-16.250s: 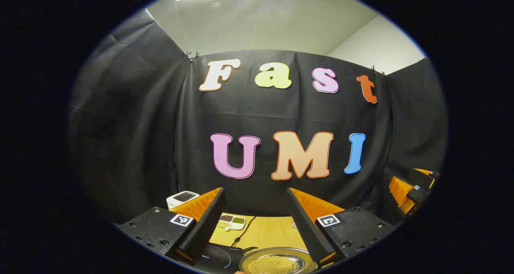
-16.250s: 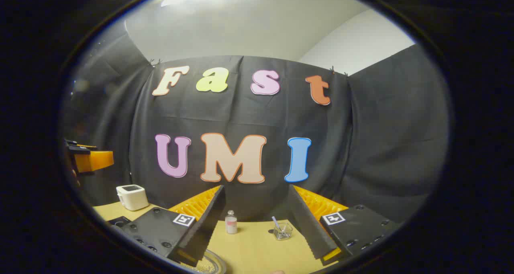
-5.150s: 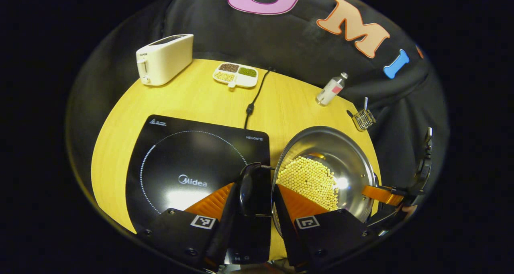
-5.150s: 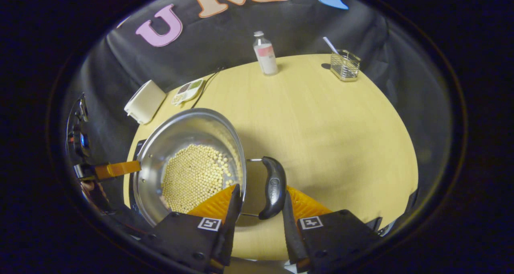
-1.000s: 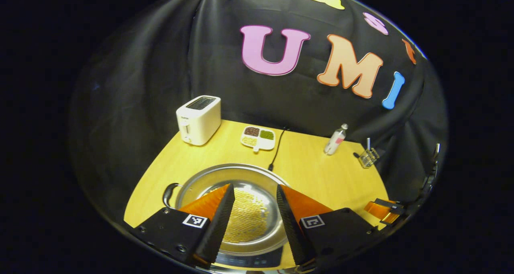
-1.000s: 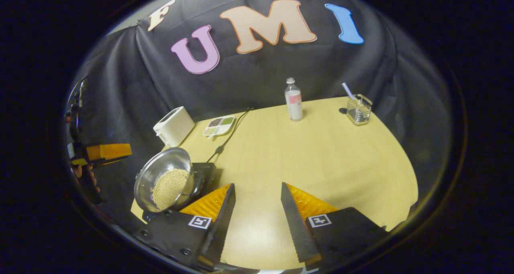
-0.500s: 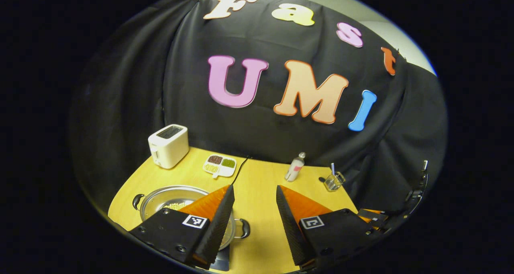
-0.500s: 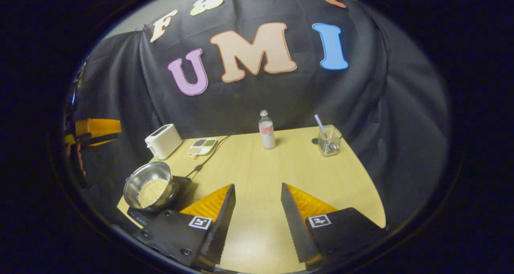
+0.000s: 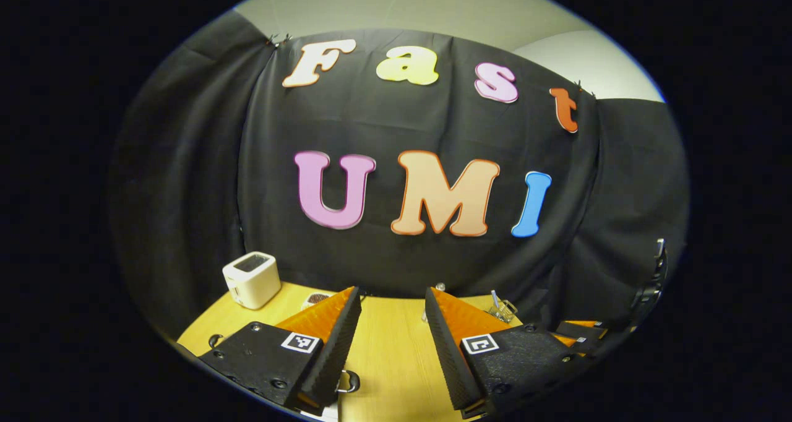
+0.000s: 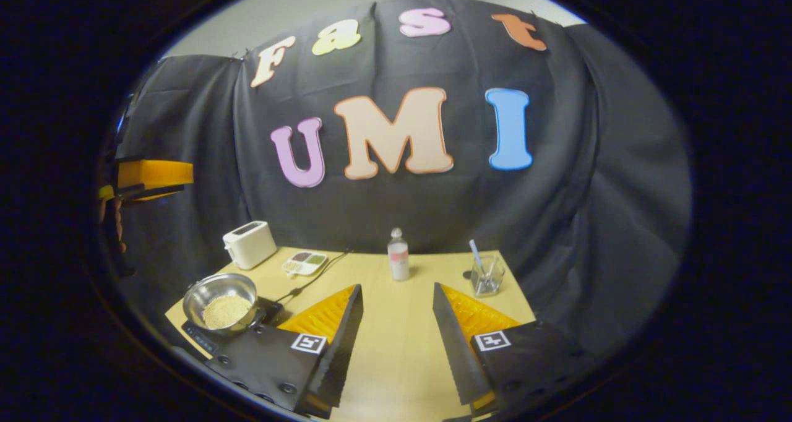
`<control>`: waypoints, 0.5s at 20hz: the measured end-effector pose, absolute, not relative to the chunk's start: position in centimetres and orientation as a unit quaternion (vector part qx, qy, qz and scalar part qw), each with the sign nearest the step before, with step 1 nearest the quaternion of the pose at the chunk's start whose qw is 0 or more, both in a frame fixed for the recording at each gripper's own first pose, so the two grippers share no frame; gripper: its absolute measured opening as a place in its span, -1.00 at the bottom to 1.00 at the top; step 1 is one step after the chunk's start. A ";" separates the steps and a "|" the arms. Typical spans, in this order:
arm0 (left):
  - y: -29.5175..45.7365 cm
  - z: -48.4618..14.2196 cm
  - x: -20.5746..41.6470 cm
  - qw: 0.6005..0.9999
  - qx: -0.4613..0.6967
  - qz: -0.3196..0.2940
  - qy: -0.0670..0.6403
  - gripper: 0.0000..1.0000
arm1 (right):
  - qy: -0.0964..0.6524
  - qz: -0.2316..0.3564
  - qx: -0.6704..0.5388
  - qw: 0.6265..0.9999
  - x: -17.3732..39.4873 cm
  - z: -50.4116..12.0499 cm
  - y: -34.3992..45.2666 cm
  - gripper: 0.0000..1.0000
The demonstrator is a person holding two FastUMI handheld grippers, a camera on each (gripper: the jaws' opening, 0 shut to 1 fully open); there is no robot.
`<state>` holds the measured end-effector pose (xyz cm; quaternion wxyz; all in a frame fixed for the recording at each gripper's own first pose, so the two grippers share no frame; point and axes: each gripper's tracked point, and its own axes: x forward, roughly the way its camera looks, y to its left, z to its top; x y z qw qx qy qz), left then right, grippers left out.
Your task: First push the handle of the pot to place it horizontally, then grasp the pot with both hands and set it on the induction cooktop.
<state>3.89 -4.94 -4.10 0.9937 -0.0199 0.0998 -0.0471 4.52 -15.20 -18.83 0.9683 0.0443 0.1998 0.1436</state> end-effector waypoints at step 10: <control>-6.5 3.1 3.1 0.999 0.039 -0.018 -0.009 0.38 | 0.039 0.110 0.031 0.993 6.9 -4.8 -19.6 0.32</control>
